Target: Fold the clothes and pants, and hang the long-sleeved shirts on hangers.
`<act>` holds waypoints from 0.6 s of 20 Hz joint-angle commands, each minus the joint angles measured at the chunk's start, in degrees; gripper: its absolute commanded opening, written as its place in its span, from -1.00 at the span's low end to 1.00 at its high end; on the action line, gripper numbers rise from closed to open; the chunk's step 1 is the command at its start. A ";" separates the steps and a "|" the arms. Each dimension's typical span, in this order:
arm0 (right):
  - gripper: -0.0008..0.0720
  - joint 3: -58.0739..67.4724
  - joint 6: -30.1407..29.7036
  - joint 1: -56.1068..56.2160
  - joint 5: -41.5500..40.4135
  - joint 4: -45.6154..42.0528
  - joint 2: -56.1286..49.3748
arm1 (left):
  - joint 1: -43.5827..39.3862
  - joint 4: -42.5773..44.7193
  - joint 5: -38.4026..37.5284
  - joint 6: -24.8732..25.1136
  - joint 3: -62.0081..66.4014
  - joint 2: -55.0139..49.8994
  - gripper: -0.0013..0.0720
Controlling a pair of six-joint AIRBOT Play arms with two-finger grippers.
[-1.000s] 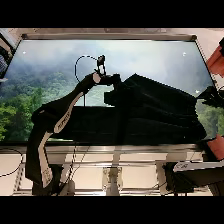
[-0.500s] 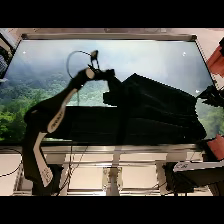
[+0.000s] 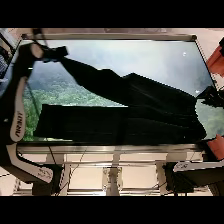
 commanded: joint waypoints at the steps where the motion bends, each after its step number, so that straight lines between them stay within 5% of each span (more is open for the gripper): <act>1: 0.34 -2.62 0.00 2.01 -2.12 0.15 -0.04 | 6.95 6.99 -8.81 -1.01 0.07 2.45 -0.90; 12: 0.34 -5.64 0.24 13.64 -11.37 0.11 -0.07 | 23.28 10.36 -28.22 -5.11 0.00 0.90 -0.89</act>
